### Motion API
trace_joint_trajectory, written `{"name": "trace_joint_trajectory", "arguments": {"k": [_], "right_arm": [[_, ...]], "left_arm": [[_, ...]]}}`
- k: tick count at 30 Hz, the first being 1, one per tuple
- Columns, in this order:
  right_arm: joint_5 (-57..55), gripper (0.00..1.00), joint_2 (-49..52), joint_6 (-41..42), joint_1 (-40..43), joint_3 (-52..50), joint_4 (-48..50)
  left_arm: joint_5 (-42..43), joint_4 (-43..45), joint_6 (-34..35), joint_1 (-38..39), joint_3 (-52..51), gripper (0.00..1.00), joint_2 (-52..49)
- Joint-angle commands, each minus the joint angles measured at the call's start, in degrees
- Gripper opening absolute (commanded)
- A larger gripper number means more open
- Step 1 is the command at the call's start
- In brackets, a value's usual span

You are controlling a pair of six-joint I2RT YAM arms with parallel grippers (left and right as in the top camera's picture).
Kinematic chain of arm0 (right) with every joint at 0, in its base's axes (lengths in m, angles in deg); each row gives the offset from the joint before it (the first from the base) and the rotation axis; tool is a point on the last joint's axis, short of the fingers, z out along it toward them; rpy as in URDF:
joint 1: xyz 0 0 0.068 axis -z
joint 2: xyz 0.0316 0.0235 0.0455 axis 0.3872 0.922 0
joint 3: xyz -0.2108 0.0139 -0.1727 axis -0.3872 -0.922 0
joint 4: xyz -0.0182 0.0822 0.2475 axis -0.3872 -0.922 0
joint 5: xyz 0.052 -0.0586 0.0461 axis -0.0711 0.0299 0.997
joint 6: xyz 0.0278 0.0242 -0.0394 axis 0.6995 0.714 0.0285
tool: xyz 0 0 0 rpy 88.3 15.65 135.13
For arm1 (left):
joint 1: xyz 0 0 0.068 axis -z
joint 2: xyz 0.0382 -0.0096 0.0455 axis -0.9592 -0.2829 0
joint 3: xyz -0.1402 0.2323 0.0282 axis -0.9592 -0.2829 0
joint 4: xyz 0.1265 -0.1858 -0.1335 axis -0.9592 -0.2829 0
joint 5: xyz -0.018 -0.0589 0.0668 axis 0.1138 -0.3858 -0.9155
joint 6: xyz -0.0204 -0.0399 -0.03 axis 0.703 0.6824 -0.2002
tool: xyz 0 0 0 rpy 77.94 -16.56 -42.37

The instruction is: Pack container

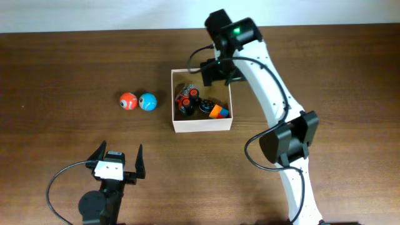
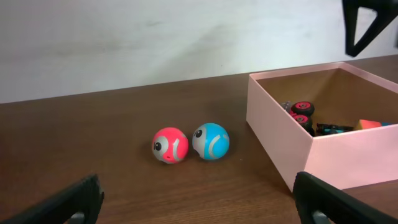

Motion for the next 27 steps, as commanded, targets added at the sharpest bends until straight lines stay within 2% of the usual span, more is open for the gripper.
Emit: {"name": "trace_joint_trajectory", "arguments": {"k": [1,6,14,17,22,27], "right_arm": [[-1.9,0.99,-6.3,0.3,1.6,5.3,-3.0],[-1.7,0.99,-13.1,0.3,4.7,8.7,-5.9],[-2.5,0.99,-31.0,-4.5,6.3,5.0,-5.9],[-6.1,0.99,-39.7,-4.5,6.3,-1.8,-5.9],[-8.2,0.99,-54.0,-4.0,6.3,-20.0,-5.9],[-13.1,0.99,-65.5,3.2,6.3,-40.5,-3.8]], "left_arm": [[0.6,-0.2,-0.9,-0.3,-0.1,0.99,0.1],[0.6,-0.2,-0.9,-0.3,-0.1,0.99,0.1],[0.6,-0.2,-0.9,-0.3,-0.1,0.99,0.1],[0.6,-0.2,-0.9,-0.3,-0.1,0.99,0.1],[0.6,-0.2,-0.9,-0.3,-0.1,0.99,0.1],[0.6,-0.2,-0.9,-0.3,-0.1,0.99,0.1]]}}
